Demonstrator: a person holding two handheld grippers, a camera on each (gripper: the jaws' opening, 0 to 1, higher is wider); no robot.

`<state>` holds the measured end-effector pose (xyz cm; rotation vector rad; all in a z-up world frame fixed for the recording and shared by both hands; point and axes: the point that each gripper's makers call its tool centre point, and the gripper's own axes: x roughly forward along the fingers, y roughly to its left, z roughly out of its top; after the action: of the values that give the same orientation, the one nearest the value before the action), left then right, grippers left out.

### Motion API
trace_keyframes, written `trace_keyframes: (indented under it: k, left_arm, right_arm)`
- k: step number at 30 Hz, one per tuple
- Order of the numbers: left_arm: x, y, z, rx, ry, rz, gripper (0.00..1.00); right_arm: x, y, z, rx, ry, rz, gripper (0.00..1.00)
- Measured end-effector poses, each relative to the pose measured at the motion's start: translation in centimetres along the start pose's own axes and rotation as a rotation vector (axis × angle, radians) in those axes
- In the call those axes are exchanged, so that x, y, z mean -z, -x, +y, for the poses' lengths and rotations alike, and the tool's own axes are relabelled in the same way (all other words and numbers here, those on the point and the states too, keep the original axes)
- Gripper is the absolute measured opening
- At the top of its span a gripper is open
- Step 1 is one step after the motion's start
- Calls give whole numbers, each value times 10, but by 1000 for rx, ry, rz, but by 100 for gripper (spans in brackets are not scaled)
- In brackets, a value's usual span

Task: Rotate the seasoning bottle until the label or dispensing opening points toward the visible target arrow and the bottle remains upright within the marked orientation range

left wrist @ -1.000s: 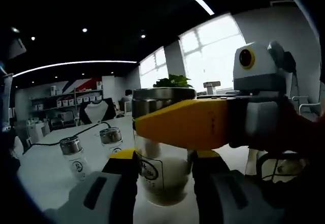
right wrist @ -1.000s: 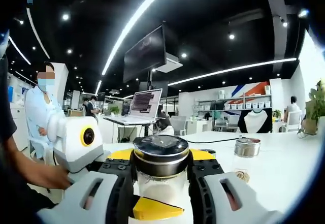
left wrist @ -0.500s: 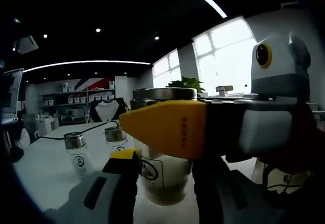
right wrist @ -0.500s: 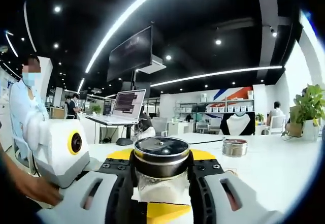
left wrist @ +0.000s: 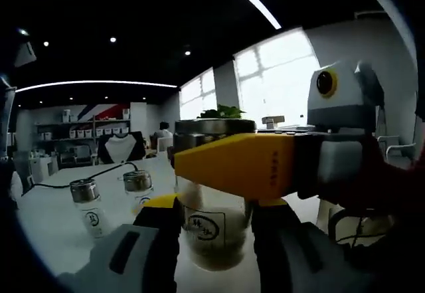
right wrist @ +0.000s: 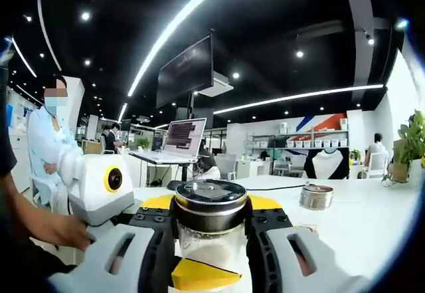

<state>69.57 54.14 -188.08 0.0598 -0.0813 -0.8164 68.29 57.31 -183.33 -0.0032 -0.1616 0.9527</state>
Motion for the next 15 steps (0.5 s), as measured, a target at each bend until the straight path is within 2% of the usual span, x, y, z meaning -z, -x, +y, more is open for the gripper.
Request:
trace_keyframes:
  k: [4,7,15]
  left_arm:
    - [-2,2,-6,64,7,-8,44]
    - [-1,5,-13,138,31,-11,43]
    - [0,8,-23,214,43,-6,44]
  right_arm:
    - [-2,4,4,-84,-33,-11,38]
    - [-1,8,6,-125,-39,-7,38]
    - [-2,14,16,-227,-61,-28,38]
